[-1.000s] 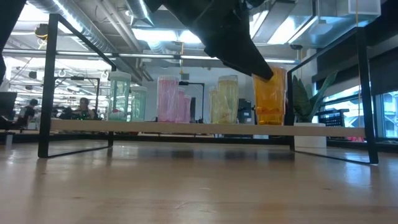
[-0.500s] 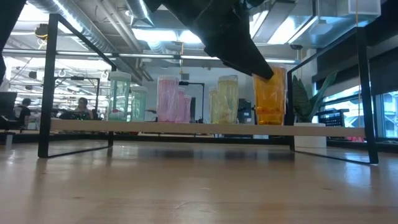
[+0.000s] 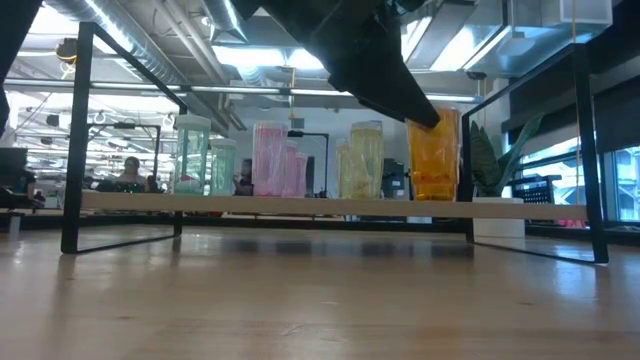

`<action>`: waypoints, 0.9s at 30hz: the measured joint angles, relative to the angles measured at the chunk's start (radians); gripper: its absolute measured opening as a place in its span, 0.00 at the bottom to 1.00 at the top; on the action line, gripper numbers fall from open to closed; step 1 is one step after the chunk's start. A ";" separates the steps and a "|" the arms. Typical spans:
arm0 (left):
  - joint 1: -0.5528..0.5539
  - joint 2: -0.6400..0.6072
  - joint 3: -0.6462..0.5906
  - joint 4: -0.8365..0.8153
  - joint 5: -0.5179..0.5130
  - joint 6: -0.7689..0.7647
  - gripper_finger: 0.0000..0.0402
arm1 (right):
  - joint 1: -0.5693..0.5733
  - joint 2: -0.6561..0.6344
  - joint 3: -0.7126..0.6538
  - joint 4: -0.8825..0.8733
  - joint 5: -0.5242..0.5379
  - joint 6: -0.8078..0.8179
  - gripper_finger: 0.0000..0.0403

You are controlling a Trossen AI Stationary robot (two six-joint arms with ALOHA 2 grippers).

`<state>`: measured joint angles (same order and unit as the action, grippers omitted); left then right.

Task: Pick and place medicine bottles onto shelf by color
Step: Put the orange pill bottle on the shelf aligned with the other orange pill bottles

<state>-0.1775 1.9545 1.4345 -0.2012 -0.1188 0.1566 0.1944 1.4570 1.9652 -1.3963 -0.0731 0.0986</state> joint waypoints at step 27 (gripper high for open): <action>0.011 0.010 0.001 -0.023 0.009 -0.026 0.63 | 0.000 0.000 0.000 0.001 0.000 0.000 0.67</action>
<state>-0.1665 1.9648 1.4353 -0.2237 -0.1101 0.1303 0.1944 1.4574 1.9652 -1.3952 -0.0727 0.0989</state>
